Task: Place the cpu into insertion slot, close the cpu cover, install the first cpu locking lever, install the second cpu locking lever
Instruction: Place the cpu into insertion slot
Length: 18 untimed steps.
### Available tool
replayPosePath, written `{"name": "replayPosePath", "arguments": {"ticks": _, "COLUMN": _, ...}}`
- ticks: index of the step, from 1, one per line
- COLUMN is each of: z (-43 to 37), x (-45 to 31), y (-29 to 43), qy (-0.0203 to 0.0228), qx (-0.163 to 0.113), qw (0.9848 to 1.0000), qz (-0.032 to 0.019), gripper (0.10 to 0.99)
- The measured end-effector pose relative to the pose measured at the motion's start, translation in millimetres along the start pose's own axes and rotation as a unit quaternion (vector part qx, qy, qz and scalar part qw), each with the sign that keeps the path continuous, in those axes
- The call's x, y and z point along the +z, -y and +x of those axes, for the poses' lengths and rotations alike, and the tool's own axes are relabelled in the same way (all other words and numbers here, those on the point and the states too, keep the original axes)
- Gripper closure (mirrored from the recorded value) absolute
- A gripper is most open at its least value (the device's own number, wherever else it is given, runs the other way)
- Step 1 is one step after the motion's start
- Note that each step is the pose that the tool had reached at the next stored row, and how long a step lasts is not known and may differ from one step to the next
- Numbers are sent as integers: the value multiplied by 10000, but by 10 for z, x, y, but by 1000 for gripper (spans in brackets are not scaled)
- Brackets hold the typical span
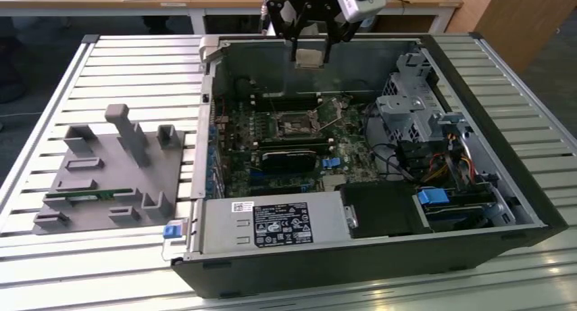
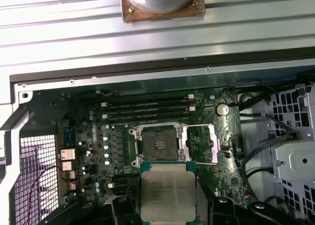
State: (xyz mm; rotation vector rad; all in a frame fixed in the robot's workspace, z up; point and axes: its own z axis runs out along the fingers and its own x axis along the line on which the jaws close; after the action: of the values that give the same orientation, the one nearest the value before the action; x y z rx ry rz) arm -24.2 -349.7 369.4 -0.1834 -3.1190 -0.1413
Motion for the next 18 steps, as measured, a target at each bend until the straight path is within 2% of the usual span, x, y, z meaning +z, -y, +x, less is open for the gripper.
{"name": "replayPosePath", "arguments": {"ticks": 18, "z": 0, "x": 3, "y": 0, "qy": 20, "qx": 227, "qw": 9997, "qz": -4, "gripper": 545}}
